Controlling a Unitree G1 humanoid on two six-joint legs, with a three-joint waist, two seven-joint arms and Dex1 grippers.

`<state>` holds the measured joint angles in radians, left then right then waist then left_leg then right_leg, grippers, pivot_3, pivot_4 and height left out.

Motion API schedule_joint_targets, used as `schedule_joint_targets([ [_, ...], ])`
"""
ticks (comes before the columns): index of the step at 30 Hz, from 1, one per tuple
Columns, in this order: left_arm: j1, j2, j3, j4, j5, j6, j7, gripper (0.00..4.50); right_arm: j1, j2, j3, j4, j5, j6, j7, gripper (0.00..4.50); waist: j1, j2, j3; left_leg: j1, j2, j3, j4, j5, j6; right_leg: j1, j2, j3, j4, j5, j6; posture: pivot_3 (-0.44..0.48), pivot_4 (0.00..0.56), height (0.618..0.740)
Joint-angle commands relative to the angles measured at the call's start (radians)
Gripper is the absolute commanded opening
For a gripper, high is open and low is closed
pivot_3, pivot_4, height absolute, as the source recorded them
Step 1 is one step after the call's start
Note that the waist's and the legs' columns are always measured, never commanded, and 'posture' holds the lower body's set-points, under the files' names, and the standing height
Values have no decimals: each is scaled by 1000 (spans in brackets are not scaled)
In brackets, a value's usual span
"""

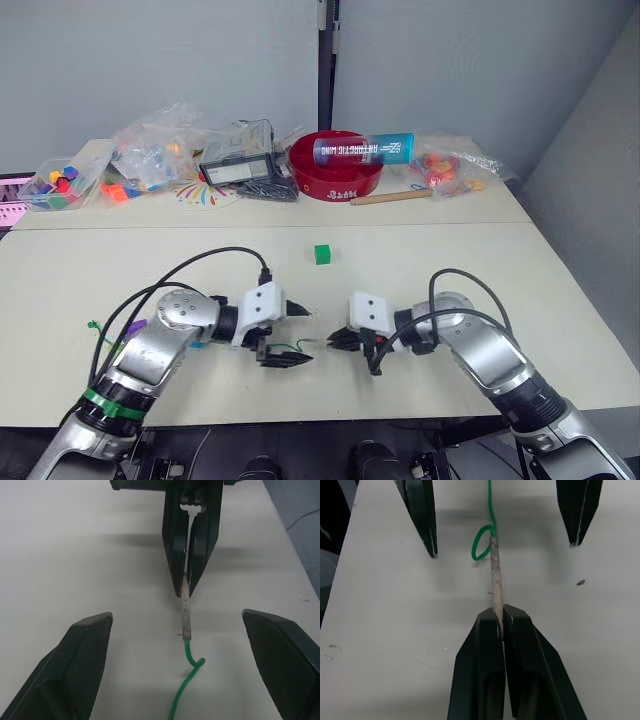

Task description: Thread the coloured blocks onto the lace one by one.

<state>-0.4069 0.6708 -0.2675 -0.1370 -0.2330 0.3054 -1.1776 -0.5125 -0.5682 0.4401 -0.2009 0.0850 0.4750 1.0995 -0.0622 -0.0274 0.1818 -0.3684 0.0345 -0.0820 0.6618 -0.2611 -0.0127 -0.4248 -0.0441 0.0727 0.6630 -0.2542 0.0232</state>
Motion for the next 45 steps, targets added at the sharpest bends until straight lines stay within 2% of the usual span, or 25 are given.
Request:
schedule_joint_targets([
  [1,0,-5,-3,-1,13,-22,4,3789,-7,-9,-7,-36,0,0,0,0,0,0,0,0,0,0,0,0,0,0,0,0,0,0,0,0,150,740],
  [2,0,-7,-6,3,17,-25,6,3556,-7,-9,-9,-37,2,3,0,0,0,0,0,0,0,0,0,0,0,0,0,0,0,0,0,0,150,740],
  [12,-8,-40,-11,36,34,-39,9,198,-9,-9,-17,-42,6,14,-5,0,1,0,0,0,0,0,0,0,0,0,0,0,0,0,0,0,150,740],
  [13,-9,-41,-11,35,34,-39,9,41,-9,-9,-17,-42,6,15,-6,0,2,0,0,0,0,0,0,0,0,0,0,0,0,0,0,0,150,740],
  [23,-6,-34,1,19,20,-25,1,41,-4,2,-17,-43,13,21,-17,0,1,0,0,0,0,0,0,0,0,0,0,0,0,0,0,0,150,740],
  [28,18,-6,28,-4,8,-5,-1,0,42,40,-132,-104,110,118,-82,1664,1,0,0,0,0,0,0,0,0,0,0,0,0,0,0,0,150,740],
  [31,44,13,48,-27,4,19,8,0,82,96,-258,-138,206,211,-167,2725,2,0,0,0,0,0,0,0,0,0,0,0,0,0,0,0,150,740],
  [34,86,45,81,-57,-6,42,14,0,96,216,-367,-136,244,264,-339,3736,-2,0,0,0,0,0,0,0,0,0,0,0,0,0,0,0,150,740],
  [36,117,64,106,-80,-15,60,26,0,94,289,-362,-95,178,235,-468,4409,-7,0,0,0,0,0,0,0,0,0,0,0,1,0,0,0,150,740],
  [41,169,99,145,-125,-31,91,48,0,54,449,-265,69,8,117,-726,4409,-7,0,0,0,0,0,0,0,0,0,0,0,1,0,0,0,150,740],
  [45,188,105,158,-145,-35,104,60,0,-14,579,-250,253,-79,0,-902,4409,-8,1,0,0,0,0,-1,0,0,-2,0,0,1,0,0,0,150,740],
])
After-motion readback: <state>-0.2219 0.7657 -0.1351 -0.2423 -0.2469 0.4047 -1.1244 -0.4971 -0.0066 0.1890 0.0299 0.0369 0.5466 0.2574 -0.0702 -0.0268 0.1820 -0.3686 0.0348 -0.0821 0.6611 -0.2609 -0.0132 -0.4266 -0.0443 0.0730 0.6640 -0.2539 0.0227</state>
